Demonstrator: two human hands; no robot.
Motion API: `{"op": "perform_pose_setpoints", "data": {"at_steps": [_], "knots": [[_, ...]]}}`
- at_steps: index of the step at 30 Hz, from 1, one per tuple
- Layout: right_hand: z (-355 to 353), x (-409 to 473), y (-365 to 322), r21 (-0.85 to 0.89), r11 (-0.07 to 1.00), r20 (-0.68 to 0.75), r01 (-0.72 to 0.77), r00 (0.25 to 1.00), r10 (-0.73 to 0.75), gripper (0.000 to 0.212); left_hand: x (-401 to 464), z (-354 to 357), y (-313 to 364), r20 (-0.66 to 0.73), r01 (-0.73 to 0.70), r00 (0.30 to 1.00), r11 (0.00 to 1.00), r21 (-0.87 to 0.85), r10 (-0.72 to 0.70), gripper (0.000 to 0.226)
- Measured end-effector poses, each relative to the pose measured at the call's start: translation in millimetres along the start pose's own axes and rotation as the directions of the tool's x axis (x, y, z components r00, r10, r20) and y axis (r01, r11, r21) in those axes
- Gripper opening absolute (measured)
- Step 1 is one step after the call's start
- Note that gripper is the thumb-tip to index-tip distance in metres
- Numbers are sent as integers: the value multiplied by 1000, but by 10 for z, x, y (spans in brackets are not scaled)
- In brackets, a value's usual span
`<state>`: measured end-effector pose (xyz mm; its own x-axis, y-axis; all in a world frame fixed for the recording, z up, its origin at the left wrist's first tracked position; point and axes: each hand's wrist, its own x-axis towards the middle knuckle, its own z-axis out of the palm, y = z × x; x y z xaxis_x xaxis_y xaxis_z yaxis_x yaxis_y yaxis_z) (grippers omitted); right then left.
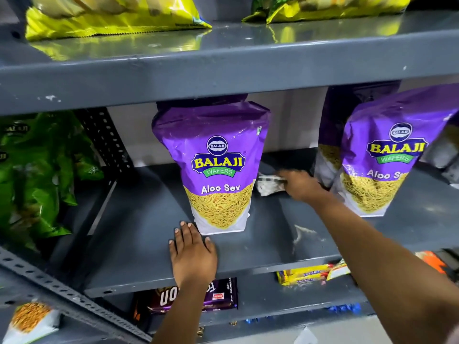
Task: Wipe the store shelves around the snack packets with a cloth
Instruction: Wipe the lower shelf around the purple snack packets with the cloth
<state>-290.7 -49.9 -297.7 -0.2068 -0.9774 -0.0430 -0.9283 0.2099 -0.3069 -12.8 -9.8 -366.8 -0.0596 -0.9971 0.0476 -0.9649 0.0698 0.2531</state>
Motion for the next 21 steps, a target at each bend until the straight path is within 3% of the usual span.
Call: {"op": "perform_pose_setpoints", "data": {"at_steps": [2, 11, 15, 16, 19, 21], "knots": [[196, 20, -32, -9, 999, 114, 36, 993, -35, 45, -2, 13, -8, -7, -2, 1000, 1000, 5, 2, 90], [268, -900, 141, -41, 985, 168, 166, 973, -157, 63, -12, -38, 11, 57, 22, 998, 999, 24, -24, 65], [-21, -1014, 298, 60, 990, 390, 129, 910, -142, 53, -16, -46, 5, 68, 6, 998, 1000, 13, -7, 59], [-133, -944, 291, 85, 993, 391, 84, 914, -111, 48, -16, -47, 11, 63, 2, 998, 1000, 17, -3, 59], [-200, -600, 160, 263, 964, 200, 33, 976, -88, 38, -15, -37, 21, 44, 5, 999, 1000, 19, -6, 59], [5, -475, -15, 229, 972, 176, 47, 980, -89, 43, -17, -38, 9, 38, 7, 999, 1000, 26, -8, 59]]}}
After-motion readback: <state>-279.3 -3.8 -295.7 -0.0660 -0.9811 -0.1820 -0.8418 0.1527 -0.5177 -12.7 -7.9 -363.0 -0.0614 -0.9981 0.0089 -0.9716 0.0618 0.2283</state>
